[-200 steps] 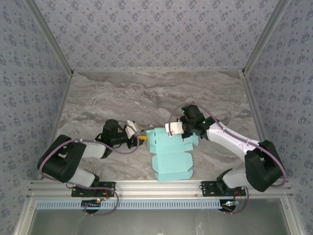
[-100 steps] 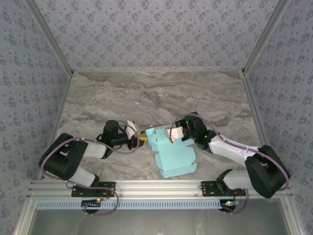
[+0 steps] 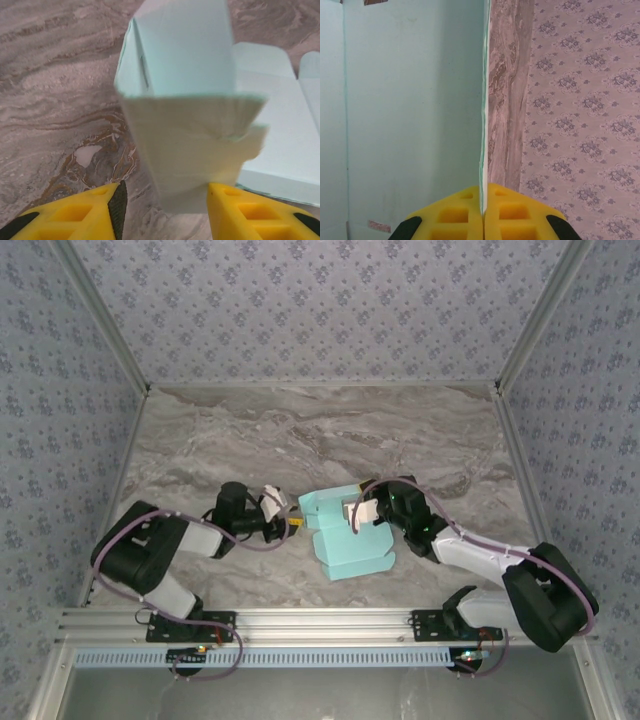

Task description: Fold the paper box

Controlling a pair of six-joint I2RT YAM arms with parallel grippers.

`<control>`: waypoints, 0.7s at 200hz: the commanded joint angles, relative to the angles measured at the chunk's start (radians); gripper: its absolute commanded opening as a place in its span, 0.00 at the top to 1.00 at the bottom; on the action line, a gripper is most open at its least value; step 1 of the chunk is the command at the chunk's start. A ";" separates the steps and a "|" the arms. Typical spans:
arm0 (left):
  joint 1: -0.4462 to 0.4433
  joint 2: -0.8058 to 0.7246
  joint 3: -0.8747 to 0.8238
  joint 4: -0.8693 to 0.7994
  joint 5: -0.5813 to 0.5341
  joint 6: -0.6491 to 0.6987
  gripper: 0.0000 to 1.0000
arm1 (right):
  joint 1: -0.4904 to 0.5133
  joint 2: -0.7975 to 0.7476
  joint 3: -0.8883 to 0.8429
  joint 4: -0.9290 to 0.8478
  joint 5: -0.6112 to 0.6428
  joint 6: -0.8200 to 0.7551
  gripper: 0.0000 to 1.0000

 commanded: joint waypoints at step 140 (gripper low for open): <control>-0.192 0.052 -0.015 0.226 -0.163 -0.070 0.72 | 0.041 0.021 -0.001 0.018 0.060 -0.021 0.93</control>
